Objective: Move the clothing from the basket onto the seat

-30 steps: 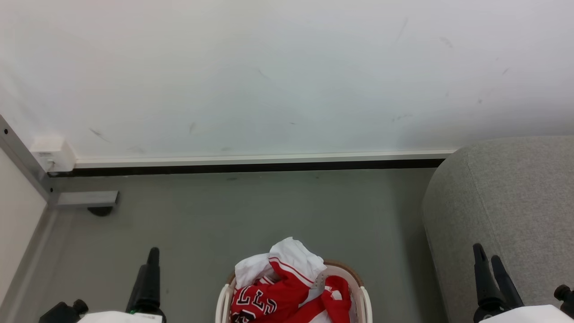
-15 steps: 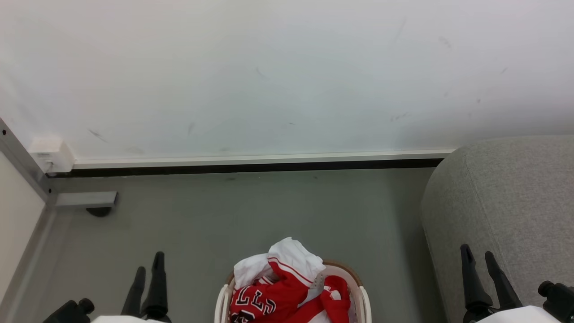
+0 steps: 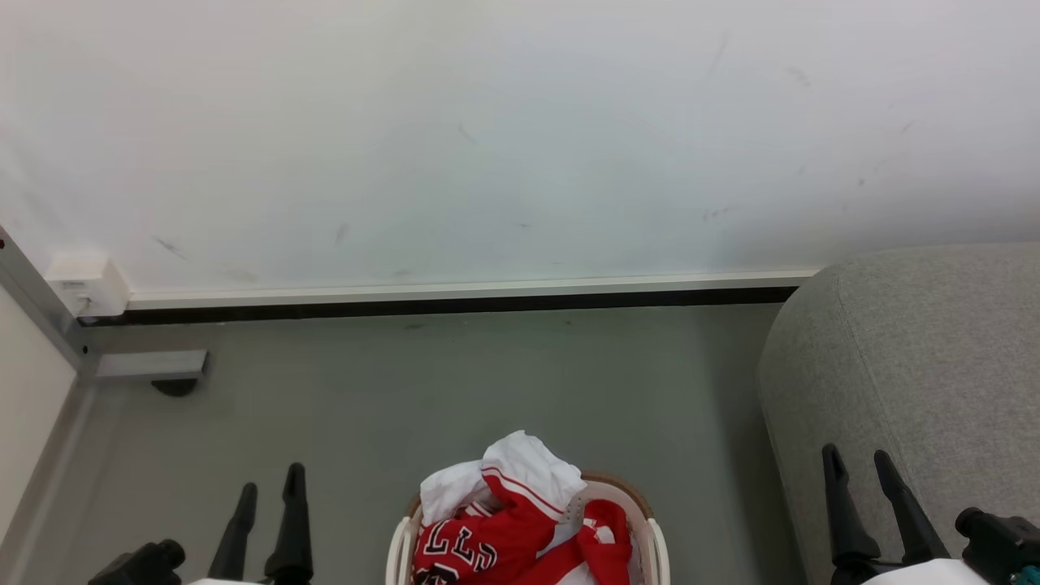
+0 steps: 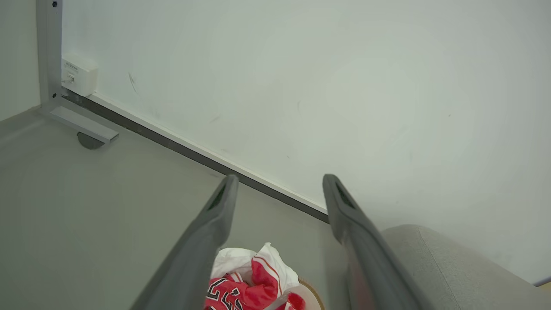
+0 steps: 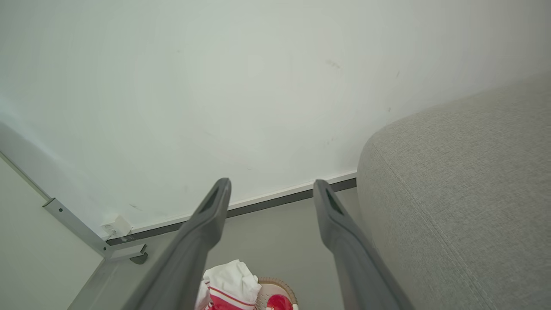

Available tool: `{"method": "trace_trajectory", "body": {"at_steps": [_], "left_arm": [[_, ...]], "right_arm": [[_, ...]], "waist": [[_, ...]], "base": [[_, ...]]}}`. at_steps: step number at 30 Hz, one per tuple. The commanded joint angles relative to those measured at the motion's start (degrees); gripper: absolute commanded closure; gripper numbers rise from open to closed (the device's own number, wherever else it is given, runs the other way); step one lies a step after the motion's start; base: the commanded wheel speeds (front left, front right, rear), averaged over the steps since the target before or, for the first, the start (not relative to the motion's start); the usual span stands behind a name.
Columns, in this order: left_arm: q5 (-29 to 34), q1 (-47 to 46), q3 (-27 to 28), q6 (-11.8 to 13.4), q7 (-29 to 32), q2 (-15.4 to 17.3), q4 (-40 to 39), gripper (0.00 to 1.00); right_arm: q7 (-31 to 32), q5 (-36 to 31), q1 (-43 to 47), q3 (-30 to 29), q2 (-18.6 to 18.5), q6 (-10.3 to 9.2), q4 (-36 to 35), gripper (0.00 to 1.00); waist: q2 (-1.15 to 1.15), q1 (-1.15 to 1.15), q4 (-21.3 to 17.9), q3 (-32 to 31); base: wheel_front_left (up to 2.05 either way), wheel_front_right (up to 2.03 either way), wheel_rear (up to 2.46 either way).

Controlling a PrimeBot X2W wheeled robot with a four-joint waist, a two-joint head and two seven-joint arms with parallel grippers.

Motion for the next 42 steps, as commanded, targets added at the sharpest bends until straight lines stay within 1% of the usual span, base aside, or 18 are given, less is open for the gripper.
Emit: {"method": "trace_trajectory", "body": {"at_steps": [1,8,15,19,26,42], "left_arm": [[2.05,0.11,0.15,-0.01,-0.45,0.5,-0.78,0.0],[7.37,0.38,0.82,0.18,-1.48,0.57,-1.16,0.0],[11.44,0.95,1.06,0.52,-2.5,0.59,-1.92,0.0],[13.81,0.93,1.36,0.3,-2.97,0.6,-2.04,0.0],[17.57,1.75,1.23,0.71,-3.82,0.62,-2.61,0.0],[25.51,2.58,1.42,-0.01,-5.82,0.65,-2.39,0.0]], "right_arm": [[-0.49,-1.9,0.11,0.14,-0.36,-0.06,-0.24,0.0],[-1.56,-6.04,0.27,0.32,-0.17,-0.07,-0.01,0.0],[-2.56,-9.81,0.48,0.47,-0.04,-0.08,0.16,0.0],[-3.05,-11.76,0.47,0.4,0.04,-0.08,0.31,0.0],[-3.93,-14.34,0.84,0.21,0.22,-0.09,0.57,0.0],[-5.87,-19.95,1.8,-0.18,0.38,-0.1,1.67,0.0]], "waist": [[0.0,0.0,-0.01,0.01],[0.0,0.0,0.03,0.02],[0.0,0.0,0.1,-0.07],[0.0,0.0,0.11,-0.02],[0.0,0.0,0.13,-0.12],[0.0,0.0,0.21,-0.12]], "base": [[0.0,0.0,0.0],[0.0,0.0,0.0],[0.0,0.0,0.0],[0.0,0.0,0.0],[0.0,0.0,0.0],[0.0,0.0,0.0]]}}
